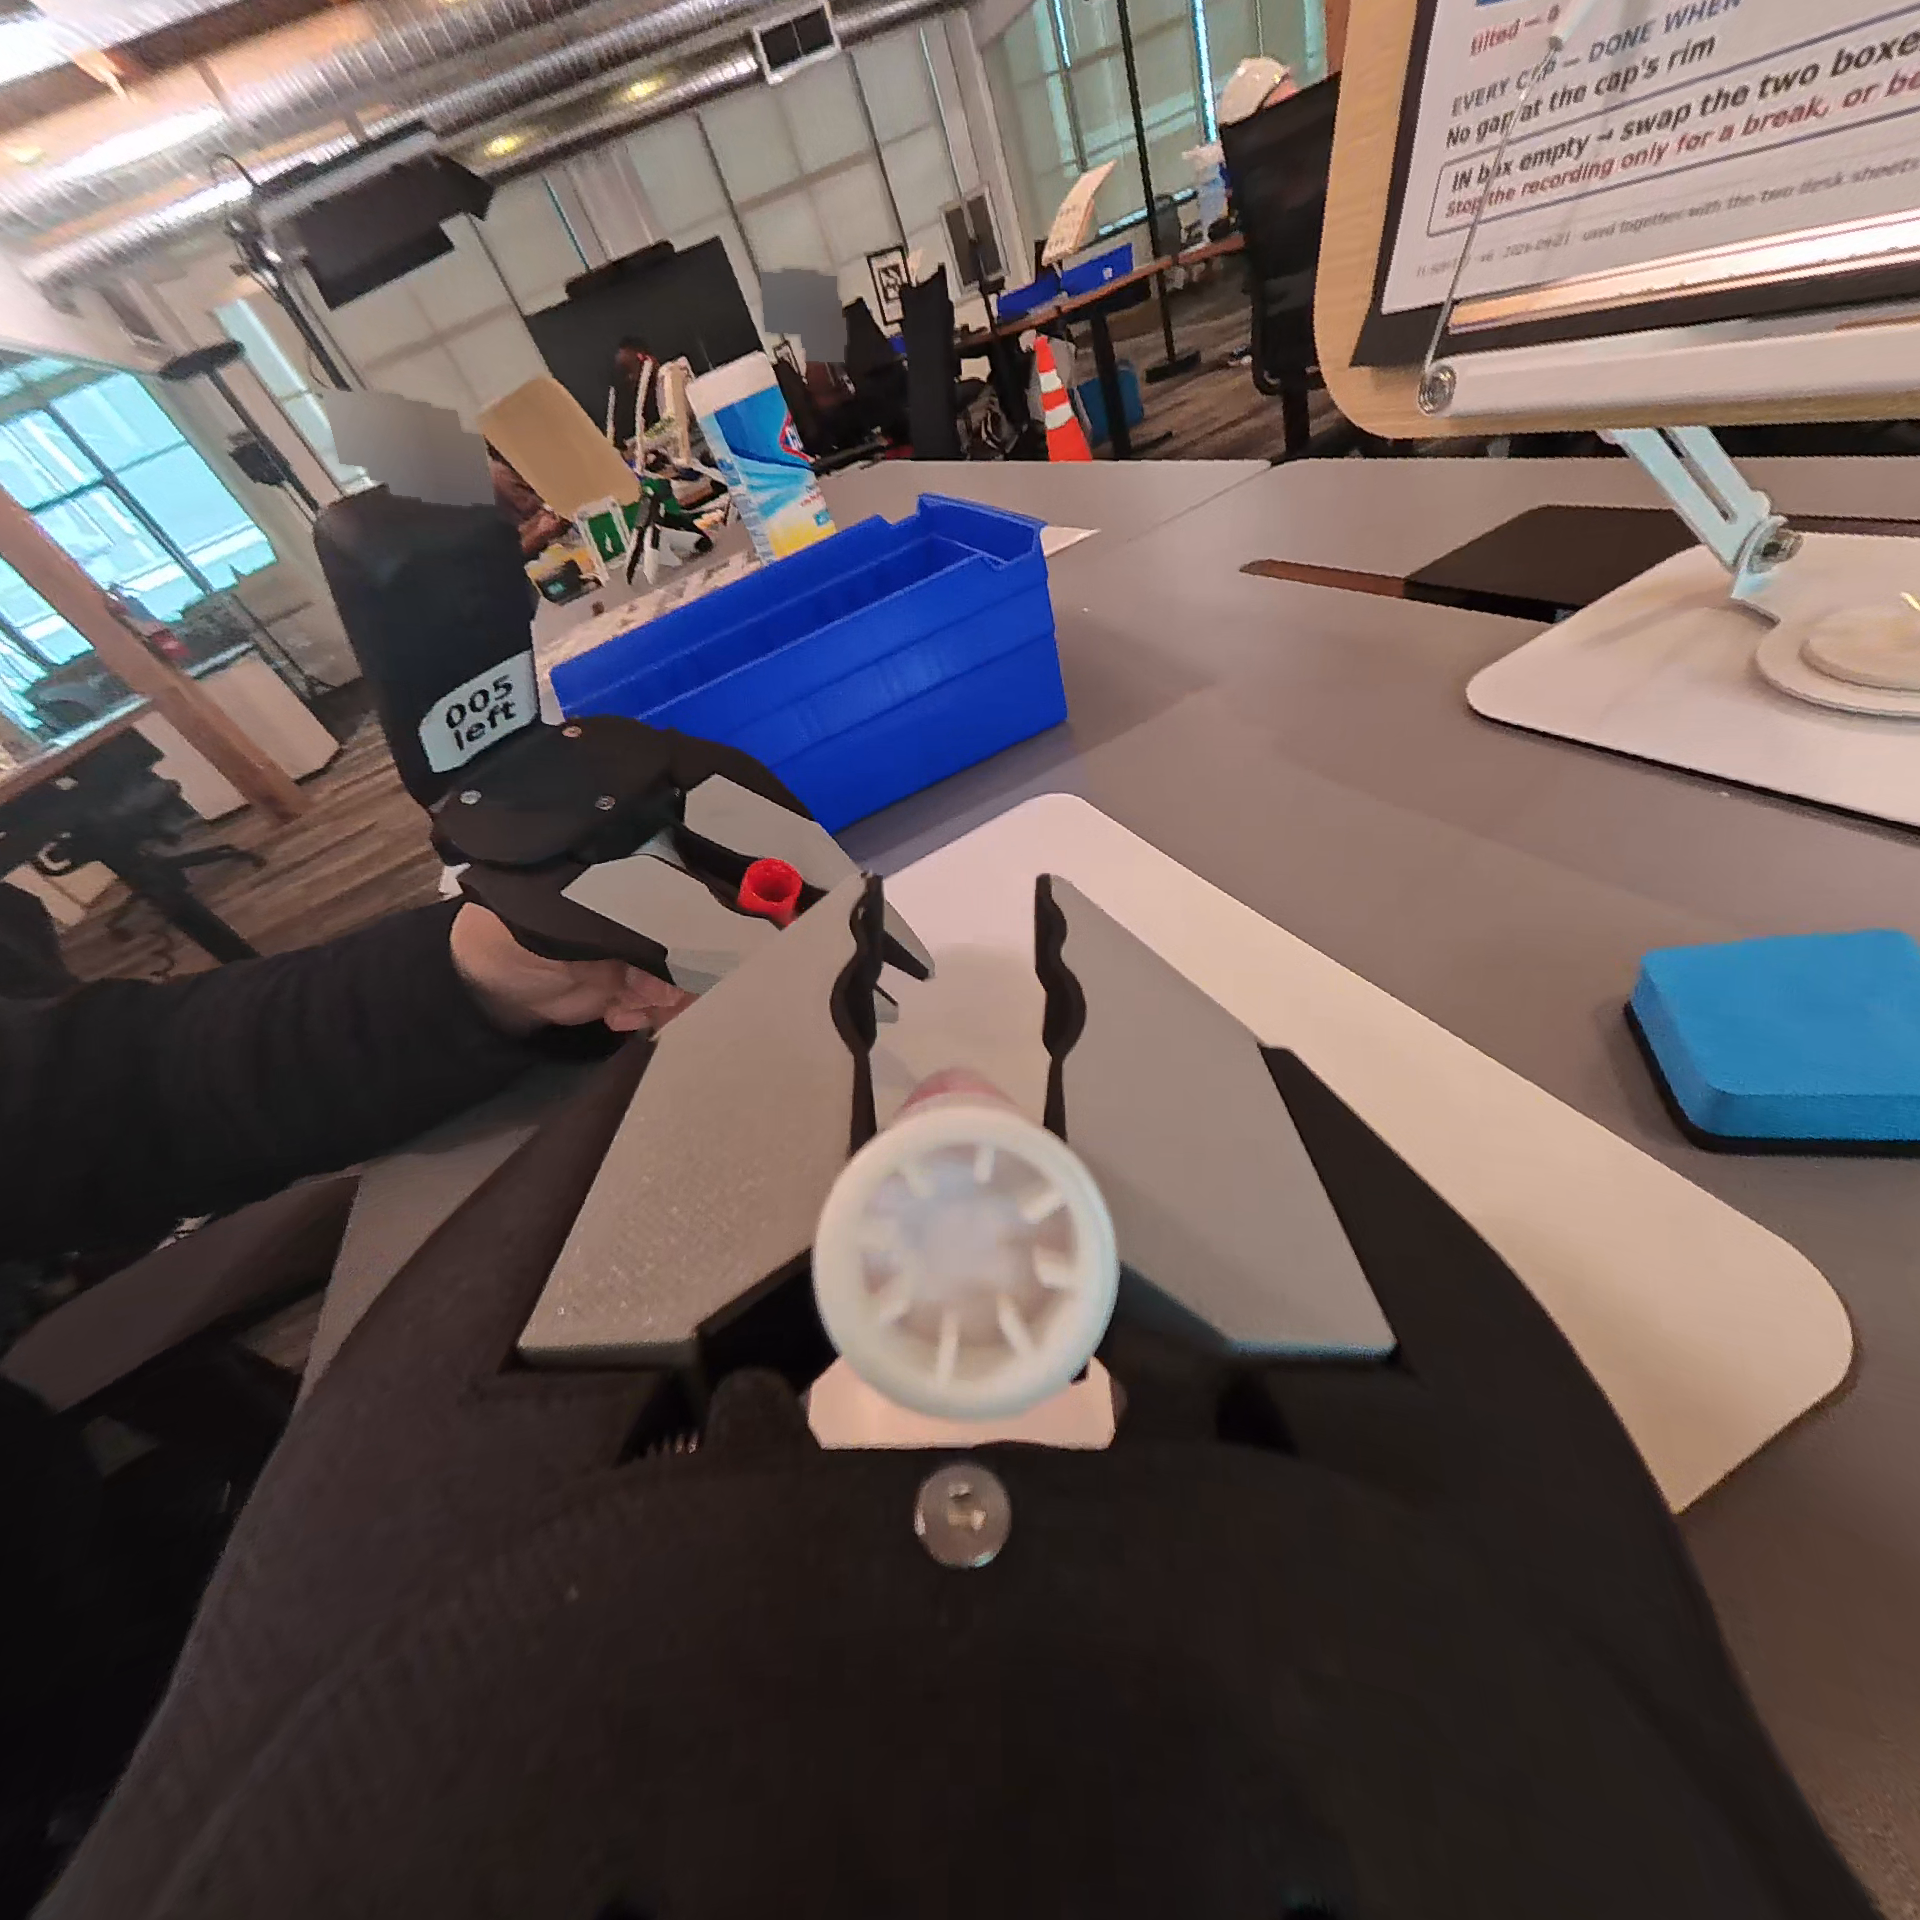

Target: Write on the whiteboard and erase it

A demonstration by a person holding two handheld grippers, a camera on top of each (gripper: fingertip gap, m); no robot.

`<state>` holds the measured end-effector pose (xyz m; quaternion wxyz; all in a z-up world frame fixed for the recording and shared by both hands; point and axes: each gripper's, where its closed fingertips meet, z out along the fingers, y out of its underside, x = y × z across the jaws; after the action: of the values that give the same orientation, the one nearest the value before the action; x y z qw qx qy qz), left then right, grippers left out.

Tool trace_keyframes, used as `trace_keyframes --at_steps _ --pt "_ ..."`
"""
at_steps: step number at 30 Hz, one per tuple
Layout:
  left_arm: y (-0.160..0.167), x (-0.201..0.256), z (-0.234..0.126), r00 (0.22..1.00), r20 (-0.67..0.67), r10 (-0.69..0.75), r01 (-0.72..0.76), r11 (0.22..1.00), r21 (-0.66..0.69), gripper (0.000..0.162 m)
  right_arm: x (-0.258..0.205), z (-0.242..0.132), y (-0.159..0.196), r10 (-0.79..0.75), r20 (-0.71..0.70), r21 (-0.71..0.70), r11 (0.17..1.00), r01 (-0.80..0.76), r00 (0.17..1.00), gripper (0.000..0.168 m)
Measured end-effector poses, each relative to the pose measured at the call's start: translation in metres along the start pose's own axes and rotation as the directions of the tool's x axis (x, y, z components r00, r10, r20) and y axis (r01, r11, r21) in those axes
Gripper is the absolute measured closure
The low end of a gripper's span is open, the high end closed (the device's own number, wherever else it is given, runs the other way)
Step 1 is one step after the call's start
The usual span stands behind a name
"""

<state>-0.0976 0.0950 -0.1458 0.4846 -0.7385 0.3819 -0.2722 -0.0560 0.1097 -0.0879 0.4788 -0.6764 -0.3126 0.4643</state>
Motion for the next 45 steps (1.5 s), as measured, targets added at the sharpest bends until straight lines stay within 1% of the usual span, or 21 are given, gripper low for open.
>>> trace_keyframes --at_steps 17,21,25,30,40,44,45 --pt "0.001 -0.005 -0.001 1.0 0.021 0.004 -0.004 1.0 -0.001 0.152 0.001 0.009 0.012 -0.039 -0.02 -0.067 0.997 0.037 0.999 0.141" --pt "0.002 -0.002 -0.002 1.0 -0.013 -0.014 0.013 1.0 -0.017 0.152 0.0 0.01 0.014 -0.037 -0.017 -0.071 0.997 0.036 0.999 0.141" --pt "0.005 0.004 -0.004 0.999 -0.053 0.003 -0.006 0.999 -0.048 0.152 0.001 0.007 0.01 -0.026 -0.018 -0.051 0.998 0.025 1.0 0.141" --pt "0.004 0.004 -0.004 0.999 -0.047 0.011 -0.013 0.999 -0.04 0.152 0.002 0.006 0.009 -0.027 -0.031 -0.045 0.999 0.025 0.999 0.141" --pt "0.006 0.003 -0.003 0.999 -0.047 0.002 -0.005 0.999 -0.052 0.152 0.001 0.009 0.013 -0.026 -0.022 -0.069 0.997 0.024 0.999 0.141" --pt "0.004 0.005 -0.006 0.998 -0.064 -0.012 0.009 0.998 -0.057 0.152 0.004 0.01 0.018 -0.015 -0.024 -0.103 0.995 0.012 1.0 0.141" --pt "0.004 0.009 -0.007 0.995 -0.093 -0.02 0.014 0.998 -0.06 0.153 0.005 0.01 0.021 -0.009 -0.025 -0.117 0.993 0.006 1.0 0.141"
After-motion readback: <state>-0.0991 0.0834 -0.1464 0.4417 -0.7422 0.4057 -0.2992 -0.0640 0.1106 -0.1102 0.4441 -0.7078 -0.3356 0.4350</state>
